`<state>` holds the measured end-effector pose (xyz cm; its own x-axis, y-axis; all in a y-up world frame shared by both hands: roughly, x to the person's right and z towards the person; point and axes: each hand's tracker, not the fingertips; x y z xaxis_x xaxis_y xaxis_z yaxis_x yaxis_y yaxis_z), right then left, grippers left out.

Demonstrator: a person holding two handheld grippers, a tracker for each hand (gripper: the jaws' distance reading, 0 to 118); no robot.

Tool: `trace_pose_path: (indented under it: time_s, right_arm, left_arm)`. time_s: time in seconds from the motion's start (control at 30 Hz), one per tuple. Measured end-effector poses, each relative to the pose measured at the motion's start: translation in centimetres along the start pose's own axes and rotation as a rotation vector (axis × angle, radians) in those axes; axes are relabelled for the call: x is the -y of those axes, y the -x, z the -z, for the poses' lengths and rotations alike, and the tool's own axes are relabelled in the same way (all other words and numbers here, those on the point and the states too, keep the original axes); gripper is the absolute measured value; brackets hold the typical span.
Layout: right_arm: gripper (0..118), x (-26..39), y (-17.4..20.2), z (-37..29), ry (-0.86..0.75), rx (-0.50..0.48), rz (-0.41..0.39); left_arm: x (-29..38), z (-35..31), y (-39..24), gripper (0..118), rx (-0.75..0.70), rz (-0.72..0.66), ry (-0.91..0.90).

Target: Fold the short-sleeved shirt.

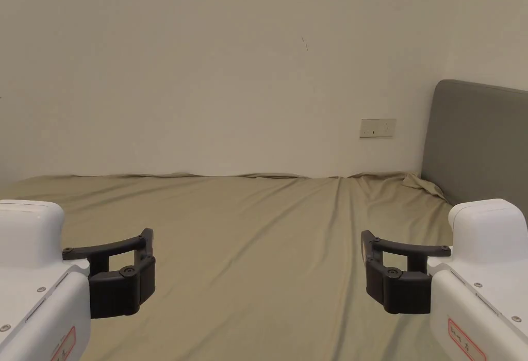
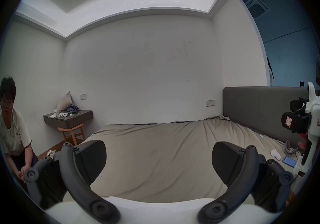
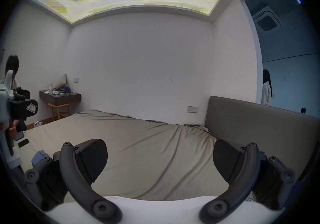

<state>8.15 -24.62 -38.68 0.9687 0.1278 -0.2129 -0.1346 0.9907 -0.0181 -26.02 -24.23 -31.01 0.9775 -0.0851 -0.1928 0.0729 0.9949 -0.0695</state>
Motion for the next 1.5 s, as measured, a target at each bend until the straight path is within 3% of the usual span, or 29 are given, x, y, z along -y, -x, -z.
trace_pose_path:
  time_s: [0.33, 0.67, 0.87, 1.07, 1.2, 1.27, 1.37, 1.43, 1.5]
  right_arm:
    - [118, -0.2, -0.8, 0.2, 0.009, -0.041, 0.076]
    - [118, -0.3, -0.7, 0.4, 0.04, -0.017, 0.065]
    - [118, -0.4, -1.4, 0.7, 0.069, -0.048, 0.119]
    - [118, -0.7, -1.3, 0.7, 0.044, -0.008, 0.11]
    - [118, -1.0, -1.4, 0.4, 0.031, -0.06, 0.112]
    - [118, -1.3, -1.1, 0.3, 0.023, -0.019, 0.144]
    - [118, -1.6, -0.4, 0.1, 0.057, 0.019, 0.107]
    - [118, -1.7, 0.8, 0.5, 0.152, 0.105, 0.052]
    - [118, -1.6, 0.9, 1.0, 0.18, 0.097, -0.019]
  left_arm:
    - [0.0, 0.1, 0.1, 118, -0.003, 0.003, 0.006]
    - [0.1, 0.1, -0.1, 118, 0.004, 0.006, 0.007]
    - [0.1, 0.1, -0.3, 118, 0.009, 0.011, 0.012]
    - [0.1, 0.2, -0.3, 118, 0.008, 0.012, 0.013]
    - [0.2, 0.2, -0.2, 118, 0.014, 0.01, 0.012]
    - [0.2, 0.2, -0.2, 118, 0.01, 0.013, 0.012]
    - [0.2, 0.2, 0.0, 118, 0.013, 0.002, 0.012]
    - [0.1, 0.3, 0.0, 118, 0.014, -0.006, 0.009]
    - [0.0, 0.3, 0.1, 118, 0.013, -0.008, 0.007]
